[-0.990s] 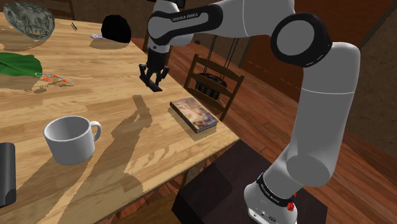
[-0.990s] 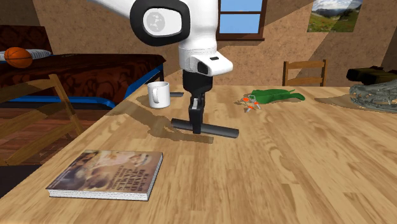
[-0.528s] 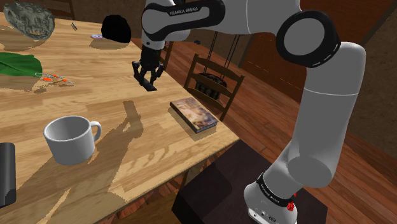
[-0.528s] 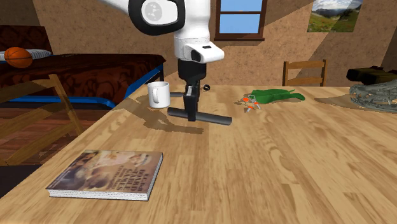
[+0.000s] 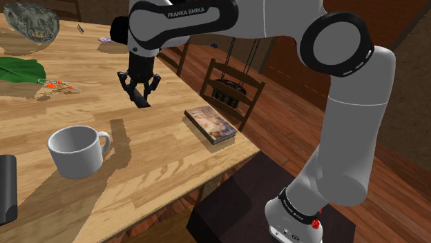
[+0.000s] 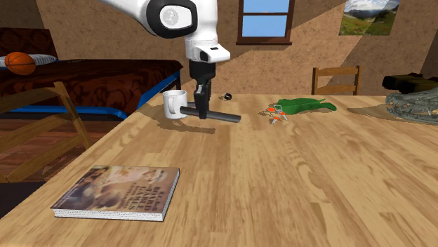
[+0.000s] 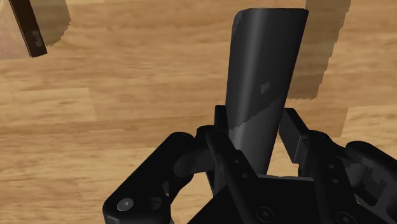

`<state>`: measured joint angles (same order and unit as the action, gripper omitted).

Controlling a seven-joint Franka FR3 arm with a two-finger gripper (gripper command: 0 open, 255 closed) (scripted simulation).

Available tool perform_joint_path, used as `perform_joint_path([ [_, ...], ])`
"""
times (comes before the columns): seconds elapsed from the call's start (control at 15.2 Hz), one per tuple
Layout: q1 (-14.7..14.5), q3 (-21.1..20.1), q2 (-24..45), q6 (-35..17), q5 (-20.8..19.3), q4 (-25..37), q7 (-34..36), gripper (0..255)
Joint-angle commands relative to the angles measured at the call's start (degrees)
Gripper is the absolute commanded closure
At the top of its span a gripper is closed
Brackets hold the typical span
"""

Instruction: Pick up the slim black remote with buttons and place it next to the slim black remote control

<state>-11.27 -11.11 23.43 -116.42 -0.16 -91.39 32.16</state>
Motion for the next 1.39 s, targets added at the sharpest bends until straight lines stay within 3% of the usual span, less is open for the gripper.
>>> perform_joint_path([
  [0.0, -1.85, -0.55, 0.90, 0.29, -0.53, 1.33, 2.60, 255],
  [0.73, -12.67, -2.82, 8.52, 3.78, -3.86, 12.89, 15.70, 255],
  [1.32, -12.66, -2.51, 10.45, -2.07, -4.28, 8.92, 15.75, 255],
])
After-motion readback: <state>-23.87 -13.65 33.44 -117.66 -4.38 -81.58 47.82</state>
